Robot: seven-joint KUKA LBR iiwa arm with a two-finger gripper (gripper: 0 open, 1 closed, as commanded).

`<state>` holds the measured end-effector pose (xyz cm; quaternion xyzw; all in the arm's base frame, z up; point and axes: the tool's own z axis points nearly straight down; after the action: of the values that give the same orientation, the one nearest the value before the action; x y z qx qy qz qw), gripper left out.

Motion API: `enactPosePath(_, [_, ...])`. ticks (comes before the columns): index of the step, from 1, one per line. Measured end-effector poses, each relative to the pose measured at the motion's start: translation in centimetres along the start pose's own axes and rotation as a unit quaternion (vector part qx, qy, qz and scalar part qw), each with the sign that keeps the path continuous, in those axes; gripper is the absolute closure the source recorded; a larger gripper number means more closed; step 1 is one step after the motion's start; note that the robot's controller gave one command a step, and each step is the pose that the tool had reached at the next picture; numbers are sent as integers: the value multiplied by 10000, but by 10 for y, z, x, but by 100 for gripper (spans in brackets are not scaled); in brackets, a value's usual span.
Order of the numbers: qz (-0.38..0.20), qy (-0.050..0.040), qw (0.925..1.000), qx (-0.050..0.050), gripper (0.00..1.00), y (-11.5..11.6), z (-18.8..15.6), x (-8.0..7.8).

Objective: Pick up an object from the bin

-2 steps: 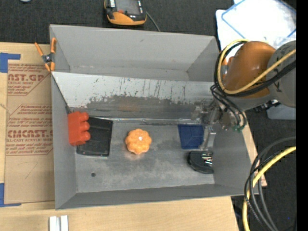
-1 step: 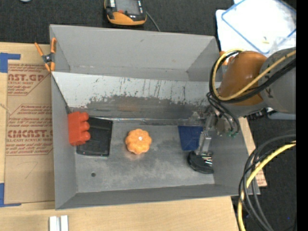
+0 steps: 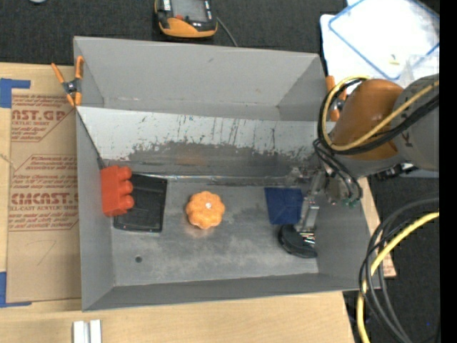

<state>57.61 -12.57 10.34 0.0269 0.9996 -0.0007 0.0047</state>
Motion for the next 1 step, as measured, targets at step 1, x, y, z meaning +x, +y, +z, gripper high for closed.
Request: enactPosePath(1, [167,-15,9999,-16,100,-8,15,7])
